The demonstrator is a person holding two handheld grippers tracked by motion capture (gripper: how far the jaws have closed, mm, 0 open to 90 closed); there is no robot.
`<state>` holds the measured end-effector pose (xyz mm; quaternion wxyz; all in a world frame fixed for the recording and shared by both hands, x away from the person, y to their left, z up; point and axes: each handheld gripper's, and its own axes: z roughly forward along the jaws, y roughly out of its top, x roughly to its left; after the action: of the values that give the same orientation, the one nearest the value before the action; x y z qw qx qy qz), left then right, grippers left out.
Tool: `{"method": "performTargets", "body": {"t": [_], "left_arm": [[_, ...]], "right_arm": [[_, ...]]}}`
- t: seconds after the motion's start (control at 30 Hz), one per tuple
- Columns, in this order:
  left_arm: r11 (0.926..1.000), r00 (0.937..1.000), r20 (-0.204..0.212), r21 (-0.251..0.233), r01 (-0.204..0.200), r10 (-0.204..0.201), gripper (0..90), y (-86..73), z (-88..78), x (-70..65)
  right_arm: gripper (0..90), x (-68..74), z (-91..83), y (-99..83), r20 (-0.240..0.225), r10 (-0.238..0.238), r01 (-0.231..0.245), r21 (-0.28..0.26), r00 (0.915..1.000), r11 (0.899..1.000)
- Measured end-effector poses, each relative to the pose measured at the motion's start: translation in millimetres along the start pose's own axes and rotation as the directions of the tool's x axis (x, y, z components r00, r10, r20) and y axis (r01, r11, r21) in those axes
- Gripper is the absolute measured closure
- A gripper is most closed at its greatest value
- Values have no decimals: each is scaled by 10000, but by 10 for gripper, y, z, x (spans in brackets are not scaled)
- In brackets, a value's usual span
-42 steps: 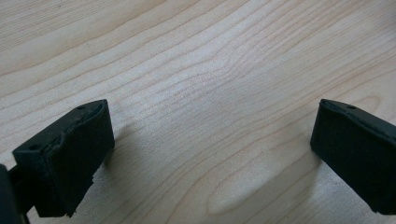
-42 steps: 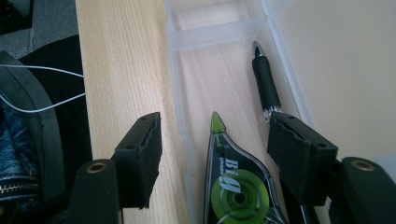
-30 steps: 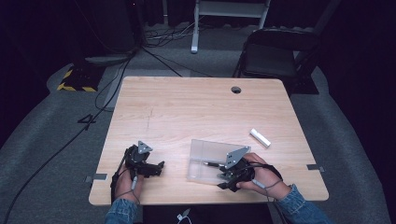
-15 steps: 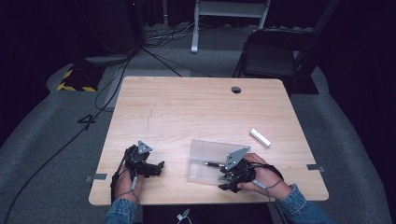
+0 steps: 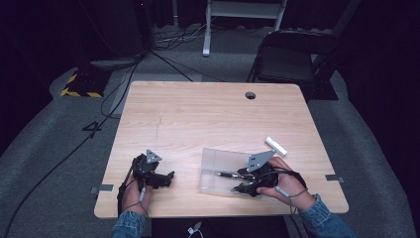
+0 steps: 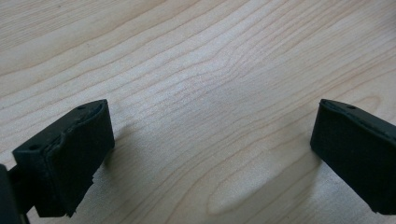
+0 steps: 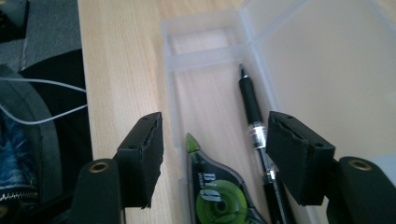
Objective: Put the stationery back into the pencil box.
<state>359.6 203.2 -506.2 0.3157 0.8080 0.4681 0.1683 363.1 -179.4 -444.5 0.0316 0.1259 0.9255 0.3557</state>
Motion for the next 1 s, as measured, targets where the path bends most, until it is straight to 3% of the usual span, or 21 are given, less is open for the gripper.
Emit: {"method": "performTargets", "body": {"t": [0.23,0.53,0.83,1.0], "left_arm": [[10000,10000,0,3,-1,1,0,0,0,0],[10000,10000,1,3,-2,2,0,0,0,0],[10000,10000,1,2,-5,5,0,1,0,1],[10000,10000,1,2,8,-8,0,0,0,0]], "right_arm": [[376,-71,-140,-11,482,550,-530,-424,9973,9977],[387,-227,-348,-94,1311,1451,-1364,-728,9807,9880],[426,-425,-559,-267,2273,2612,-2425,-1070,9382,9642],[441,-529,-674,-365,2929,3048,-2736,-1434,9063,9511]]}}
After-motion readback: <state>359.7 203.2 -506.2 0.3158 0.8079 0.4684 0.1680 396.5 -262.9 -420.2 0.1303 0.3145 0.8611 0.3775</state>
